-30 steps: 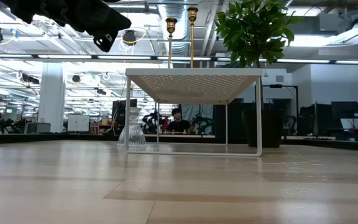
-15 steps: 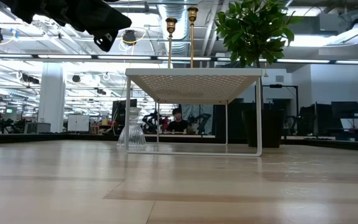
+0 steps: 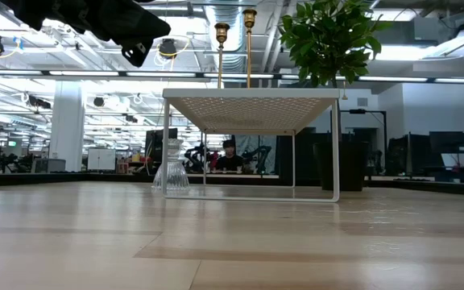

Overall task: Pick & Place candle stick holders
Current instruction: Align the golden candle holder with the golden candle holder on the shelf

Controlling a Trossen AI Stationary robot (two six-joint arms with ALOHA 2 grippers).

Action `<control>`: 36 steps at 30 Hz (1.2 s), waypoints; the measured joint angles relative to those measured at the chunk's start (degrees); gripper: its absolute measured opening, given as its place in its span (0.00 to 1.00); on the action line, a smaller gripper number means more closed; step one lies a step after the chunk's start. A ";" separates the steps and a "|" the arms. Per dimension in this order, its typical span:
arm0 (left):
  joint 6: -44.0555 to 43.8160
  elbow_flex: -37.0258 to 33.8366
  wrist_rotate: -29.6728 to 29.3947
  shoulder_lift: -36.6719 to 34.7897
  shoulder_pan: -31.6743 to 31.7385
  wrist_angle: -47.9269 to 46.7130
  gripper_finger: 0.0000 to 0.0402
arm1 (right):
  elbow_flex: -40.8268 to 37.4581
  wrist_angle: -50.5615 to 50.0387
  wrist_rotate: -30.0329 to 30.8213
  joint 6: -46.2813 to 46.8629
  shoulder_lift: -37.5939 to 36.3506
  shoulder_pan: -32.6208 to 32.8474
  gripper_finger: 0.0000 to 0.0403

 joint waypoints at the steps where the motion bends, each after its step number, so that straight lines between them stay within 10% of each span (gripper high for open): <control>1: 0.00 0.00 0.00 -0.01 0.00 0.02 0.01 | 0.00 -0.12 0.00 -0.22 0.00 -0.29 0.27; 15: 0.00 0.00 0.00 -0.01 0.00 0.00 0.02 | 0.00 -0.44 0.12 -6.95 0.07 -7.62 0.49; 36: -0.02 0.01 0.00 -0.02 0.00 0.00 0.02 | 0.02 3.52 0.02 -17.68 0.09 -13.01 0.42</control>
